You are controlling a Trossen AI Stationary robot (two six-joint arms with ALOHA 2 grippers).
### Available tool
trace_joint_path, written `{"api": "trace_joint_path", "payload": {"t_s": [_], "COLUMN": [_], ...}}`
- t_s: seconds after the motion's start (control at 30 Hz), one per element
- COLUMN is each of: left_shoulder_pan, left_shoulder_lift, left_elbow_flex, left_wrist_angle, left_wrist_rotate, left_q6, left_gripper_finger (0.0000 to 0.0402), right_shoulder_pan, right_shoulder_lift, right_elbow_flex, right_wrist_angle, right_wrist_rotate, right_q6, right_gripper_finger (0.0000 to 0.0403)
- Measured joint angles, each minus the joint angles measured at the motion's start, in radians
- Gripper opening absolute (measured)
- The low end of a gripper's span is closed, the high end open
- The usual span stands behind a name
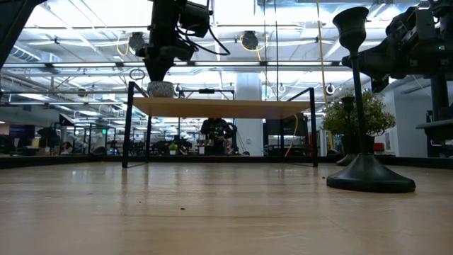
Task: Pick & Place candle stick holders
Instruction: Put the blue scented candle on the shelf aligned with the purple scented candle
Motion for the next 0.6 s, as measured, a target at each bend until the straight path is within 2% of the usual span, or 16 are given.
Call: {"api": "trace_joint_path", "payload": {"t_s": [0.43,0.6], "left_shoulder_pan": [0.0,0.0], "left_shoulder_lift": [0.0,0.0], "left_elbow_flex": [0.0,0.0], "left_wrist_angle": [0.0,0.0], "left_wrist_rotate": [-0.004,-0.02], "left_q6": [-0.01,-0.021], "left_gripper_finger": [0.0012,0.003], "right_shoulder_pan": [0.0,0.0], "right_shoulder_lift": [0.0,0.0], "right_elbow_flex": [0.0,0.0], "right_wrist_angle": [0.0,0.0], "right_wrist_rotate": [0.0,0.0], "right_q6": [0.011,0.011], "right_gripper_finger": [0.0,0.0]}}
